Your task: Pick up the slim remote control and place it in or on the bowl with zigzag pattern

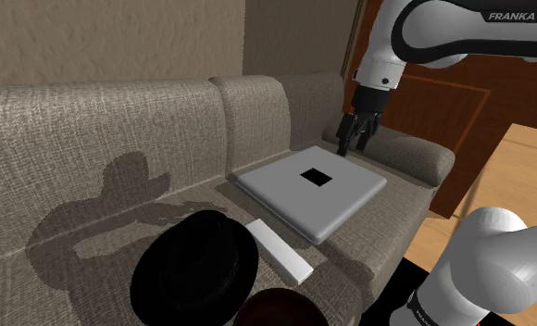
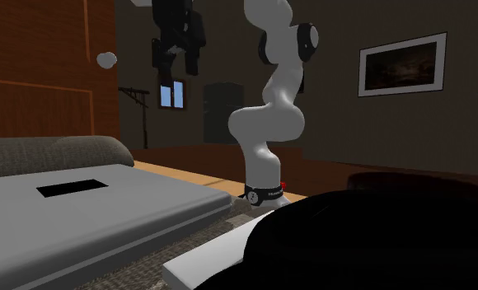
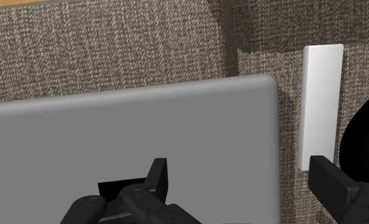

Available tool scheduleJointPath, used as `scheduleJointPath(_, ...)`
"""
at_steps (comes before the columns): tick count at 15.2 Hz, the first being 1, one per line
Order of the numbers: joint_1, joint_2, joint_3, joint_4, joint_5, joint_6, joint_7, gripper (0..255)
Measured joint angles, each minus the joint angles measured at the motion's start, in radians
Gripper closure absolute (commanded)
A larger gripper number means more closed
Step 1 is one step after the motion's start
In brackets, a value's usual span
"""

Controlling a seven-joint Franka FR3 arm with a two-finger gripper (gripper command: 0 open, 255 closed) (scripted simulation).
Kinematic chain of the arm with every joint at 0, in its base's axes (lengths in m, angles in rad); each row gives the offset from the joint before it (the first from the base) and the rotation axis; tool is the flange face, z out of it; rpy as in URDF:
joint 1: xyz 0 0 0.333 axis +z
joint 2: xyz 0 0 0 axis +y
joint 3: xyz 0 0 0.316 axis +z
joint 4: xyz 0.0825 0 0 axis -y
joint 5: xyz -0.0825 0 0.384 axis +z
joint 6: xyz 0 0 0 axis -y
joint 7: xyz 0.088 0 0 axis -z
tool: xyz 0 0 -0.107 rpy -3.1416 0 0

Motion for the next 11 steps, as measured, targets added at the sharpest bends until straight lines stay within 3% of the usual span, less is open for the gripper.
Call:
scheduleJointPath(5, 0.019, 0.003, 0.056, -0.064, 0.024, 0.069, 0.051, 0)
scheduleJointPath(11, 0.063, 0.081, 0.175, -0.149, 0.075, 0.237, 0.158, 0)
